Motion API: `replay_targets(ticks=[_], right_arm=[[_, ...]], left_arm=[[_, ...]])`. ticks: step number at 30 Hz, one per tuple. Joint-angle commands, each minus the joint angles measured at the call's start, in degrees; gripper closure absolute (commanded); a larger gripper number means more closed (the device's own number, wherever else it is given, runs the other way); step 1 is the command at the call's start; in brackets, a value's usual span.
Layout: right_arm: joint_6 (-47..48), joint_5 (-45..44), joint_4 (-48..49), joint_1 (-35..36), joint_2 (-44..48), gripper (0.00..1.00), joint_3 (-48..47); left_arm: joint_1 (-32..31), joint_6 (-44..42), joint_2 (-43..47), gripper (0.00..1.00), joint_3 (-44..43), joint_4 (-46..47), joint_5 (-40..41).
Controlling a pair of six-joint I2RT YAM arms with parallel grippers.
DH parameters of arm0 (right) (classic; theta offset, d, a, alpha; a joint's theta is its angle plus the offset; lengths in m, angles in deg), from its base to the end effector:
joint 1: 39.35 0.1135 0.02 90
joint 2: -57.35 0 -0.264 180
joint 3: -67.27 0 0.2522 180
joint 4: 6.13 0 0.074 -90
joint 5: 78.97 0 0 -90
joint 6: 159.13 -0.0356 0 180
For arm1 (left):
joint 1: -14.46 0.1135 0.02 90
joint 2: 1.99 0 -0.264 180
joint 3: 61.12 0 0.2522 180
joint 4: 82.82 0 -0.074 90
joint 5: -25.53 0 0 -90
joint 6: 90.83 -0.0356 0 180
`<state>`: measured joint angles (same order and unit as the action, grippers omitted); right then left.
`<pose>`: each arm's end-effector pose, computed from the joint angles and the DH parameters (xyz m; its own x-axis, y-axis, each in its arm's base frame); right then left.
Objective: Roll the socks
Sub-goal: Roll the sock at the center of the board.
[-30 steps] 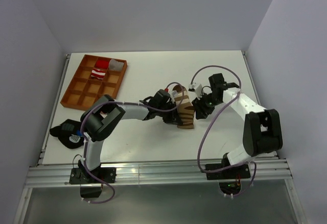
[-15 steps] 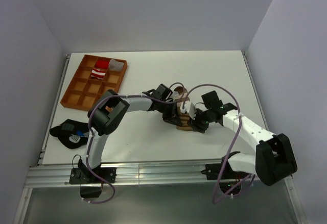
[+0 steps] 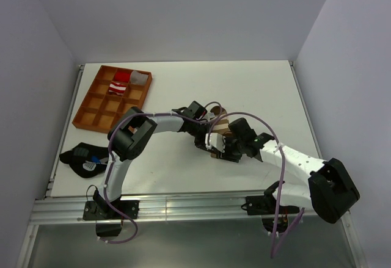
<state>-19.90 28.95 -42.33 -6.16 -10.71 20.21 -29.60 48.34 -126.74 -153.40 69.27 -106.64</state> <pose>0.1741 0.1270 0.1773 0.0407 -0.8344 -0.5496 -0.9640 0.1119 -0.2414 0.2944 -0.3182 0.1078 -0.9788 0.1668 0.1184 0.0202 0.6548 -0.7555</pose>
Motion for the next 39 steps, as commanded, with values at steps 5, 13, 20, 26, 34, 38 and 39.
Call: replay_targets(ticks=[5, 13, 20, 26, 34, 38, 39], right_arm=[[0.4, -2.2, 3.1, 3.1, -0.8, 0.48, 1.1], [-0.2, -3.8, 3.3, 5.6, -1.5, 0.49, 2.3], [-1.2, -6.2, 5.4, 7.0, -5.1, 0.60, 2.9], [-3.6, -7.7, 7.5, 6.8, -6.3, 0.83, 3.9], [-2.9, 3.5, -0.7, 0.2, -7.2, 0.90, -0.1], [0.1, 8.0, -8.3, -3.1, -9.7, 0.90, -4.6], [0.8, 10.0, -9.8, -3.8, -10.6, 0.90, -5.6]], left_arm=[[-0.1, -3.4, -3.7, 1.00, 0.9, -6.8, 4.8], [0.2, -3.4, -4.4, 1.00, 0.6, -6.7, 4.5], [0.2, -2.9, -4.2, 1.00, 0.2, -6.6, 4.2], [0.2, 0.2, -2.4, 0.95, 2.2, -3.9, 4.3], [1.2, 11.3, 5.7, 0.77, 13.0, 12.3, 6.9], [1.2, 16.7, 10.4, 0.73, 19.3, 21.5, 10.8], [1.2, 18.5, 10.9, 0.73, 20.1, 24.1, 11.6]])
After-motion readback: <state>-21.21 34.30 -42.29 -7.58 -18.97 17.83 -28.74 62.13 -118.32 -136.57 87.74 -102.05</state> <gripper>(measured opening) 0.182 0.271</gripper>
